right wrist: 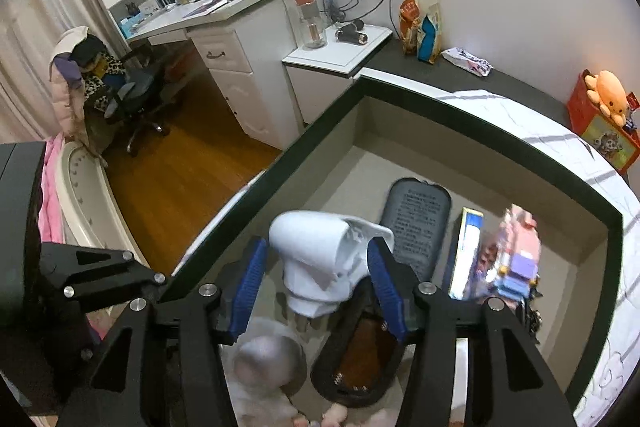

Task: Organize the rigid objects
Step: 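Lower the hair dryer into the pink box and open the right tool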

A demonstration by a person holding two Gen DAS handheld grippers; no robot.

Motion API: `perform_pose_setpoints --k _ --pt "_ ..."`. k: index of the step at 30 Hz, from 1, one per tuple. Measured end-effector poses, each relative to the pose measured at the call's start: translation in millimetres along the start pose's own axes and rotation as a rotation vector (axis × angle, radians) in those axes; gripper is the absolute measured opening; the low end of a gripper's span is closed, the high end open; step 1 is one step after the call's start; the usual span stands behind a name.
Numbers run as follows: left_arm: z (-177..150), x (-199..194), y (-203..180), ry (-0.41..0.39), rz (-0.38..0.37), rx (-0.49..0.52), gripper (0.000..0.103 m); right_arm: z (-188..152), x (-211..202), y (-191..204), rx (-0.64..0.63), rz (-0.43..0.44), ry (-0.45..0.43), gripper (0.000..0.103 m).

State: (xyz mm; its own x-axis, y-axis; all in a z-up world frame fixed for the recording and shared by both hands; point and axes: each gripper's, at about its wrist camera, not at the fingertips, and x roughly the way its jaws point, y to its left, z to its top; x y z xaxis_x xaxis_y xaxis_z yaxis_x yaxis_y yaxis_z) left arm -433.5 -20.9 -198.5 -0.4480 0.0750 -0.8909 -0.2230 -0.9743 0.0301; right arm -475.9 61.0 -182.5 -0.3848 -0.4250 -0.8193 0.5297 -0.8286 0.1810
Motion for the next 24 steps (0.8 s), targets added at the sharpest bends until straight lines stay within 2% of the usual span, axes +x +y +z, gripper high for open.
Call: perform_pose_setpoints --k 6,10,14,16,17,18,24 --pt "1 0 1 -0.001 0.001 -0.003 0.009 -7 -16 -4 0.011 -0.021 -0.023 0.055" --pt "1 -1 2 0.0 0.004 -0.005 0.009 -9 -22 -6 0.018 -0.037 -0.029 0.064" --pt "1 0 3 0.003 0.004 -0.003 0.009 -15 -36 -10 0.047 -0.051 -0.06 0.064" --pt "1 -1 4 0.001 0.004 -0.004 0.009 -20 -49 -17 0.082 -0.07 -0.091 0.068" --pt "1 -1 4 0.001 0.004 -0.001 0.009 -23 -57 -21 0.1 -0.088 -0.102 0.078" --pt "0 -1 4 0.002 0.002 -0.003 0.009 -27 -66 -24 0.111 -0.108 -0.118 0.082" --pt "-2 -3 4 0.0 0.012 -0.001 0.009 -56 -111 -49 0.208 -0.197 -0.193 0.082"
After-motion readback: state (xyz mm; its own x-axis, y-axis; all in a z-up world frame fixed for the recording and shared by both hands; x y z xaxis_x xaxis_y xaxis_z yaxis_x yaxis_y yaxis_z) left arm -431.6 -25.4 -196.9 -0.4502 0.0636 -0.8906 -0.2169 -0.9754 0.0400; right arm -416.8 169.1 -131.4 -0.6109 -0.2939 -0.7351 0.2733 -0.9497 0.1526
